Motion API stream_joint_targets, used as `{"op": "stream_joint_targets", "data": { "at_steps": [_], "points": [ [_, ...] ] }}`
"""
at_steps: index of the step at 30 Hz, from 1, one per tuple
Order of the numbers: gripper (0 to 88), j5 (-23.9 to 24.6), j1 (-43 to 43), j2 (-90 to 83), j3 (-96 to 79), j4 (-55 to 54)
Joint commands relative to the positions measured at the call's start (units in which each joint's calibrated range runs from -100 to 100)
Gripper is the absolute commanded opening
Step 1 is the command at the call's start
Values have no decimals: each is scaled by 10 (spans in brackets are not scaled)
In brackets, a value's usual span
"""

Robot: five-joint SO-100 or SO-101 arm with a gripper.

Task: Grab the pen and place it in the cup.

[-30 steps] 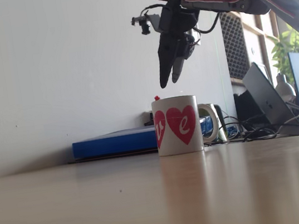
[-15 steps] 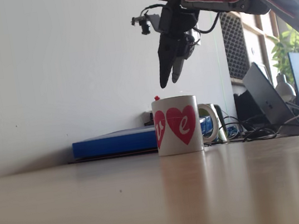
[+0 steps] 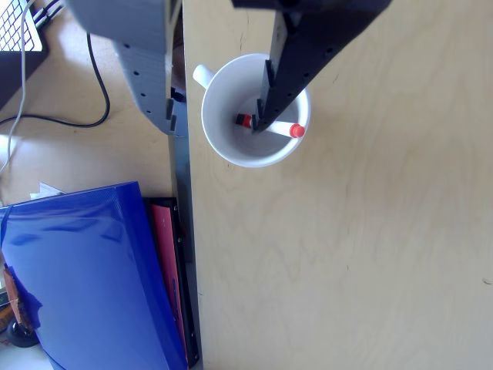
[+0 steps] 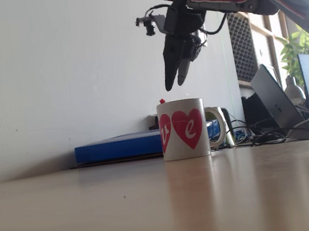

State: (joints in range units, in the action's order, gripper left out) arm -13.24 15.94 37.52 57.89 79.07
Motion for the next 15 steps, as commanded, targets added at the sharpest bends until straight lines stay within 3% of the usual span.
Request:
{"op": "stream_joint_targets", "data": {
  "at_steps": [1,15],
  "points": [
    [252,-3,-4,-3,3,-7],
    [253,-3,0,-3,3,-19]
  ]
}}
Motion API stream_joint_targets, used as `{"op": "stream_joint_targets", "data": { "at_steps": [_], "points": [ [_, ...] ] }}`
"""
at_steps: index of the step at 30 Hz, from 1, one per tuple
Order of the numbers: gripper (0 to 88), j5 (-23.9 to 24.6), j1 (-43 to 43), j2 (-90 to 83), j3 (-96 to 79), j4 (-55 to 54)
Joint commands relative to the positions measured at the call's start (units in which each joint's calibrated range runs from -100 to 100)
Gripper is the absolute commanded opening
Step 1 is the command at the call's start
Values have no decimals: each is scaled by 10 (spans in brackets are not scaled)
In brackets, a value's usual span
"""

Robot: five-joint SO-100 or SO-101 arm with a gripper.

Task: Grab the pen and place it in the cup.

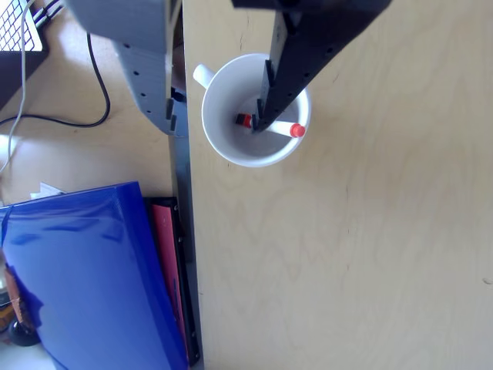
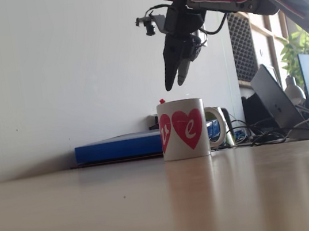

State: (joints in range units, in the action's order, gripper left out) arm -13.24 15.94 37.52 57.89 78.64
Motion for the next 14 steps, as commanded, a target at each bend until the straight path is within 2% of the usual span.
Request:
{"op": "stream_joint_targets", "data": {
  "at_steps": [1,14],
  "points": [
    [253,-3,0,-3,3,-14],
    [253,-3,4,-3,-52,-47]
  ]
}}
